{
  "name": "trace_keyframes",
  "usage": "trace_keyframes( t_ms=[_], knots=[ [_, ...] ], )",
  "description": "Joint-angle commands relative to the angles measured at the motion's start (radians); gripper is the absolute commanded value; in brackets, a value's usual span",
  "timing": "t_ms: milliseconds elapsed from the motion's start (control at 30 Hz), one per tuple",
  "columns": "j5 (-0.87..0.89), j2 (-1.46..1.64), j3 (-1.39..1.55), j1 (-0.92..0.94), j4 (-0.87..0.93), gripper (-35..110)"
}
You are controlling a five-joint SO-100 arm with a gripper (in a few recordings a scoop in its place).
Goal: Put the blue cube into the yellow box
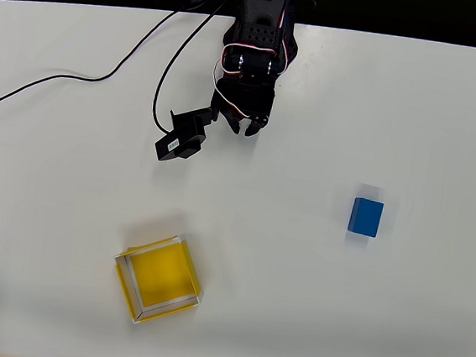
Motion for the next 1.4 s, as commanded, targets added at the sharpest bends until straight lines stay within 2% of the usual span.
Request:
trace_keyframes(
  t_ms=[0, 133, 233, 567, 767, 900, 1100, 1367],
  knots=[
    [-0.021, 0.029, 0.026, 0.009, 0.005, 5],
    [-0.02, 0.029, 0.026, 0.008, 0.005, 5],
    [-0.086, 0.029, 0.026, 0.005, 0.014, 5],
    [-0.087, 0.028, 0.026, 0.003, 0.012, 5],
    [-0.071, -0.103, -0.031, 0.006, -0.178, 16],
    [0.014, -0.302, -0.204, -0.012, -0.29, 29],
    [0.106, -0.589, -0.531, -0.084, -0.29, 40],
    [0.305, -1.054, -1.083, -0.227, -0.114, 43]
  ],
)
